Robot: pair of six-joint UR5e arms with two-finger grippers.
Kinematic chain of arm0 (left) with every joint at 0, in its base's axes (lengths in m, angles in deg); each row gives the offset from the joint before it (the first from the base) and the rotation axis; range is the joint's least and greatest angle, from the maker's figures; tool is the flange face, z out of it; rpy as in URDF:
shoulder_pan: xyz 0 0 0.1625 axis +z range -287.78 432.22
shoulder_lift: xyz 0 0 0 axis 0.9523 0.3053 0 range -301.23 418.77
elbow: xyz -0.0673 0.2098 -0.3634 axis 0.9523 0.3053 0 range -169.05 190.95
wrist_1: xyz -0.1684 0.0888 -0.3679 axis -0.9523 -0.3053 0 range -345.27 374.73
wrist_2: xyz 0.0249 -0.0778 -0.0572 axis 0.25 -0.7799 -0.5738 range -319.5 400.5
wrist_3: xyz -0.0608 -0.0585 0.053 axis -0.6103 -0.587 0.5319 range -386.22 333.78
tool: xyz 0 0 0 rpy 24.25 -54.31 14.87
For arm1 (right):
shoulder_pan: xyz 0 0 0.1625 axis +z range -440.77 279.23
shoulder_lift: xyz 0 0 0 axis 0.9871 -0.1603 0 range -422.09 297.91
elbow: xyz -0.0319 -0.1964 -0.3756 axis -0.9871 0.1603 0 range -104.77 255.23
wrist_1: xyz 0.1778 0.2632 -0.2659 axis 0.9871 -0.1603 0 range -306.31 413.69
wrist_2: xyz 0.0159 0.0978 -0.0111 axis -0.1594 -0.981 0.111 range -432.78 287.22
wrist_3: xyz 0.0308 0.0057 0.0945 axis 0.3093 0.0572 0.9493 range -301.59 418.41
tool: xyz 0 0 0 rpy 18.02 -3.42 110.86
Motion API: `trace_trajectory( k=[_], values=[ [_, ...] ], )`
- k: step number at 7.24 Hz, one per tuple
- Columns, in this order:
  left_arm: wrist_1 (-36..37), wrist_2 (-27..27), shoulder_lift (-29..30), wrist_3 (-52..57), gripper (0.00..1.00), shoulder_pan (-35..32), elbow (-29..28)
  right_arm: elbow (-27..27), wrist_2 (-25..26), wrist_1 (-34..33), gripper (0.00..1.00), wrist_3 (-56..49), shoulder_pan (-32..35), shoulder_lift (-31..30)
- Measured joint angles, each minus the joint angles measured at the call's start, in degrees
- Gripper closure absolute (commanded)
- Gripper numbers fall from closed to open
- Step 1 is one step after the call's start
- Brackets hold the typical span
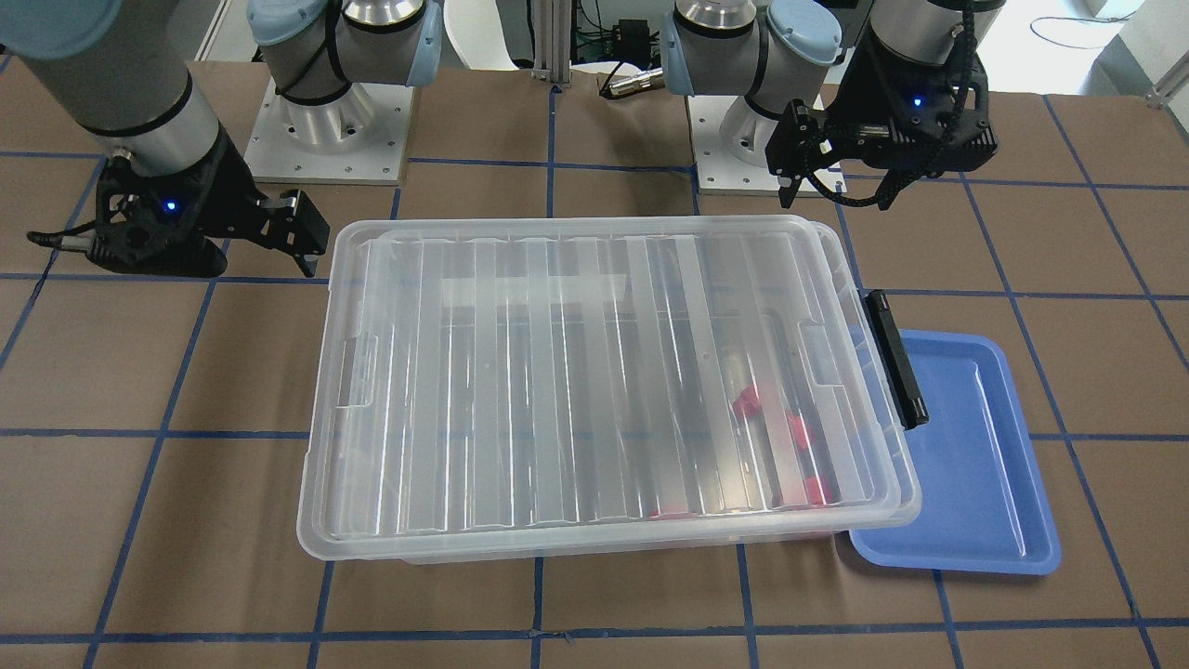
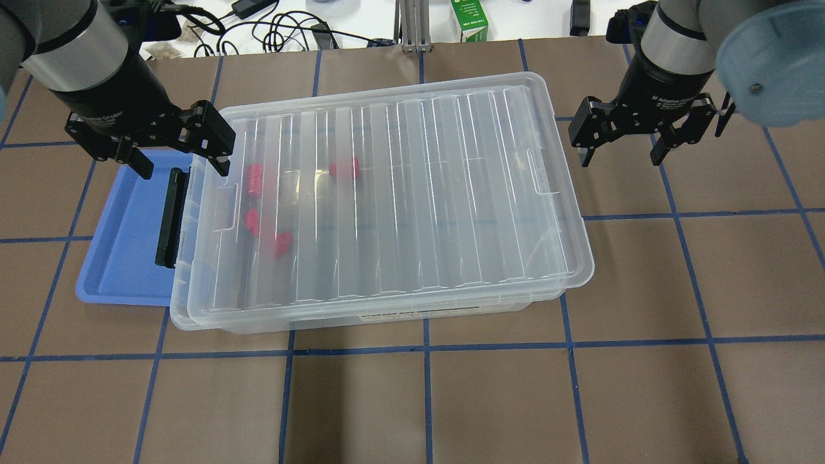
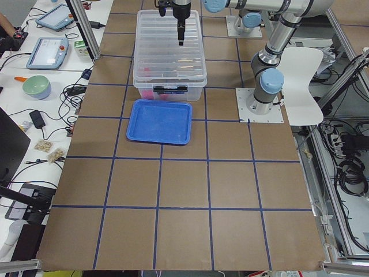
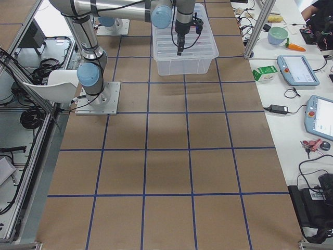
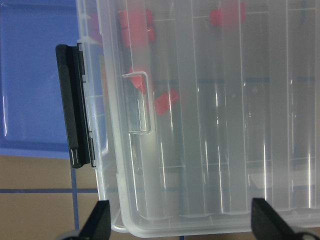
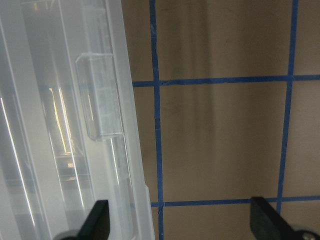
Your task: Place red block in blue tray from box
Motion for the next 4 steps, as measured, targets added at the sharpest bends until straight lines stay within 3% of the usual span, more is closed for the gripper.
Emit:
trace_trajectory(
  k=[2, 4],
  values=[
    [0.02, 0.09, -0.05, -0.14, 0.0, 0.01, 0.01, -0.21, -0.35, -6.2, 0.0, -0.25, 0.2, 2.66],
    [0.02, 0.07, -0.12, -0.41, 0.0, 0.02, 0.07, -0.56, -0.43, -8.1, 0.0, -0.77, 0.25, 4.22]
  ],
)
